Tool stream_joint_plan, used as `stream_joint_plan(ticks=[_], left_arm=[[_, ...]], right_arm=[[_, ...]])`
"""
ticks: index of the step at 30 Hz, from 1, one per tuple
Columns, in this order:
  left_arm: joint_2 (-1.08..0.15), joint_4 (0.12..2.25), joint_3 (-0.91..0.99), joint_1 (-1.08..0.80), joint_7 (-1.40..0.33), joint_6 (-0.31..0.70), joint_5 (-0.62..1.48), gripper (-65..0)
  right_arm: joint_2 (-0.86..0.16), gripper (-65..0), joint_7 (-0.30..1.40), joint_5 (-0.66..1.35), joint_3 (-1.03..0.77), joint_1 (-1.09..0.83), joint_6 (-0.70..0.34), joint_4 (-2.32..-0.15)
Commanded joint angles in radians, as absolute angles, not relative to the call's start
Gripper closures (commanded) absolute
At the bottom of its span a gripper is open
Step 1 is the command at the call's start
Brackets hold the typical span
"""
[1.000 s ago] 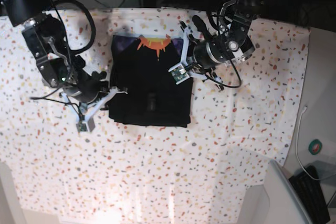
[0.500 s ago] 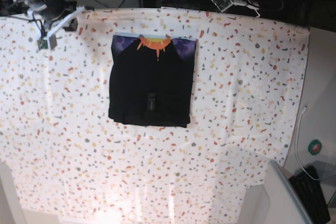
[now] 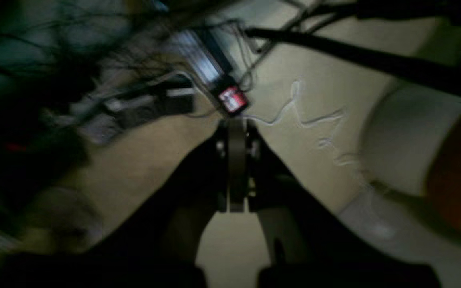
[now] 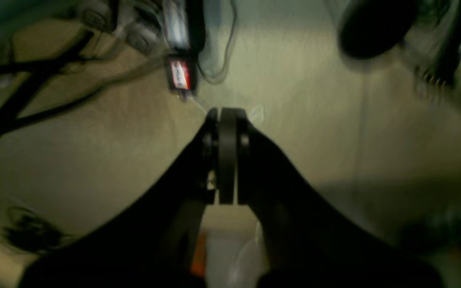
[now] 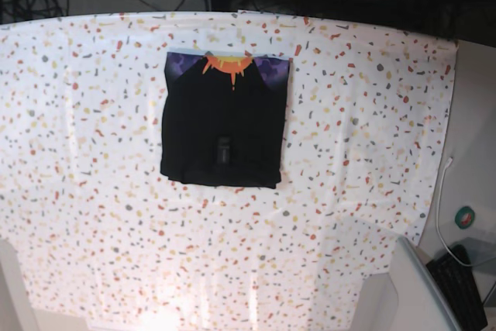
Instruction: Layout the t-shirt on the table in an organized manner, then fold the t-shirt properly
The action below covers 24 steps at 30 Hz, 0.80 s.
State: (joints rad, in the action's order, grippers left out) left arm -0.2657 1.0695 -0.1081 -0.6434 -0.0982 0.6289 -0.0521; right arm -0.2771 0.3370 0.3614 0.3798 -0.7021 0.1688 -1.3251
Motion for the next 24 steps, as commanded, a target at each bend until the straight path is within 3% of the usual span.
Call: stream_joint_plan(ticks=[1,5,8,10,14,19,24], left_arm=[[-0.268,0.99,-0.127,-0.636,-0.068,0.631,-0.054,0.0],[-0.208,0.59,-0.142,-0.499,0.157,0.506,-0.051,0.0],[-0.163,0.251,-0.15,-0.383,0.381,0.433,-0.051,0.0],[-0.13,0.07,-0.15,-0.308,0.521,0.43,-0.053,0.0],[-0.102,0.018,-0.142,-0.255,0.533,0.43,-0.051,0.0],[-0.102,0.137,-0.142,-0.252,0.421,0.43,-0.051,0.0],[-0.104,0.108,-0.142,-0.203,0.41,0.429,-0.051,0.0]], right_arm=[[-0.282,0.0,0.331,0.363,0.381,-0.699,0.114,-1.254],[-0.28,0.0,0.262,0.363,0.369,-0.521,-0.137,-0.839],[-0.271,0.0,0.153,0.363,0.34,-0.352,-0.249,-0.461],[-0.251,0.0,-0.019,0.361,0.34,-0.274,-0.294,-0.243],[-0.231,0.0,-0.32,0.358,0.34,-0.245,-0.274,-0.088],[-0.186,0.0,-0.32,0.358,0.334,-0.246,-0.168,-0.085],[-0.142,0.0,-0.32,0.358,0.332,-0.257,-0.156,-0.085]])
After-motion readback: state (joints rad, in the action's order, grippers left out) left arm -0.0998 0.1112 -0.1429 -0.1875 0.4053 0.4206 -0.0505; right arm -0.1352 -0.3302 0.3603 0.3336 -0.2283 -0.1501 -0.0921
